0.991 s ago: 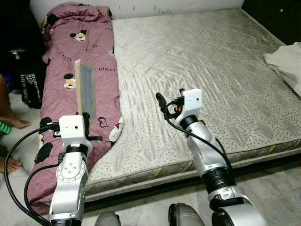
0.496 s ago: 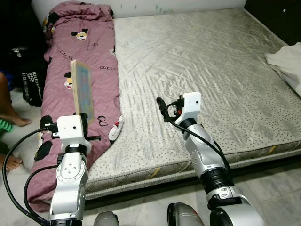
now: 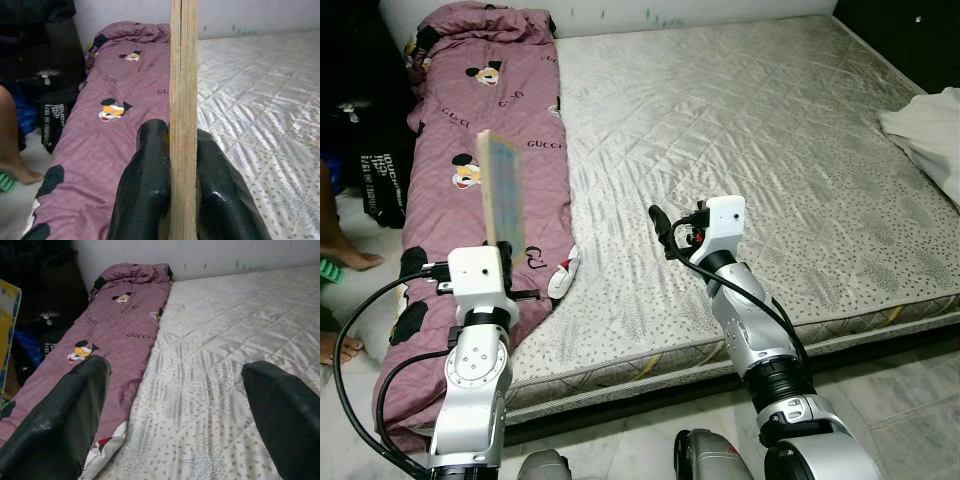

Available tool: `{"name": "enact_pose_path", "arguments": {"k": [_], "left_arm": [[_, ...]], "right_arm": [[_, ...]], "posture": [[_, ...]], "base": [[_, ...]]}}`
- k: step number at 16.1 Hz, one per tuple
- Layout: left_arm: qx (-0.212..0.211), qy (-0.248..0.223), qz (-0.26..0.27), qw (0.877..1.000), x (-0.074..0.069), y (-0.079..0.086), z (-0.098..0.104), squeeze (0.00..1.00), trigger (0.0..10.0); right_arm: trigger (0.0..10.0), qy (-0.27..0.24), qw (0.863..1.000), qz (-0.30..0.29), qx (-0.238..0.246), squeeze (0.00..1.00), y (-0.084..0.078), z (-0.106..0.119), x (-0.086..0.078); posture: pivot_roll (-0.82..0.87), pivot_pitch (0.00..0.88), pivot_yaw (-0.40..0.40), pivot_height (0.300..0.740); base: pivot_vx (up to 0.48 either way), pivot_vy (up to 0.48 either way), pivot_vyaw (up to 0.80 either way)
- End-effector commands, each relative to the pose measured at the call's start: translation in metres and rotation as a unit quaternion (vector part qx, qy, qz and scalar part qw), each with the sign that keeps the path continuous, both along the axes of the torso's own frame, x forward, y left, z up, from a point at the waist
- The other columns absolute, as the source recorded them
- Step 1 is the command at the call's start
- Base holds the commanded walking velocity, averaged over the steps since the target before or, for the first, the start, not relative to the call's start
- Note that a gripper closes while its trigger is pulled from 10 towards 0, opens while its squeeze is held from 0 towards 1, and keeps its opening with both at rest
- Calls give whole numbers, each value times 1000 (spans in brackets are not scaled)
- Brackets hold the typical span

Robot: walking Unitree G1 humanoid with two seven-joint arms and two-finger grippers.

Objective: Clean up the room

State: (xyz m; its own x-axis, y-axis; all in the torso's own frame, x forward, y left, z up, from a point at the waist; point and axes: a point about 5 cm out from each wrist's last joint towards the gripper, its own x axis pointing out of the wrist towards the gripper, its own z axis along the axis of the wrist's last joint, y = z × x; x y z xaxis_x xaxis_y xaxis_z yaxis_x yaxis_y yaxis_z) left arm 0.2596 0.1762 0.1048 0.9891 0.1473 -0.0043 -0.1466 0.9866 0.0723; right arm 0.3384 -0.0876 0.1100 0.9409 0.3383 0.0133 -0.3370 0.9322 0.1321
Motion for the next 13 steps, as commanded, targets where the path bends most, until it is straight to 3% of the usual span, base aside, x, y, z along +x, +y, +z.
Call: {"name": "enact_pose_path", "arguments": {"k": [1, 7, 9, 13], "left_arm": [[8, -15, -3, 1000, 2, -1, 7, 0, 10000], [6, -15, -5, 1000, 4, -2, 8, 0, 10000], [5, -15, -5, 1000, 4, -2, 8, 0, 10000], [1, -16, -13, 1000, 4, -4, 8, 0, 10000]], "right_arm": [[10000, -5, 1000, 5, -7, 0, 1, 1, -1], [10000, -6, 1000, 5, 4, 0, 1, 3, 1], [10000, -4, 1000, 2, 14, 0, 1, 3, 1], [10000, -3, 1000, -1, 15, 0, 1, 3, 1]], "posture": [[-36, 96, 3, 740], [-38, 99, -3, 740], [-38, 100, -2, 740], [-41, 100, 1, 740]], "base": [[0, 0, 794], [0, 0, 569], [0, 0, 0], [0, -287, 0]]}}
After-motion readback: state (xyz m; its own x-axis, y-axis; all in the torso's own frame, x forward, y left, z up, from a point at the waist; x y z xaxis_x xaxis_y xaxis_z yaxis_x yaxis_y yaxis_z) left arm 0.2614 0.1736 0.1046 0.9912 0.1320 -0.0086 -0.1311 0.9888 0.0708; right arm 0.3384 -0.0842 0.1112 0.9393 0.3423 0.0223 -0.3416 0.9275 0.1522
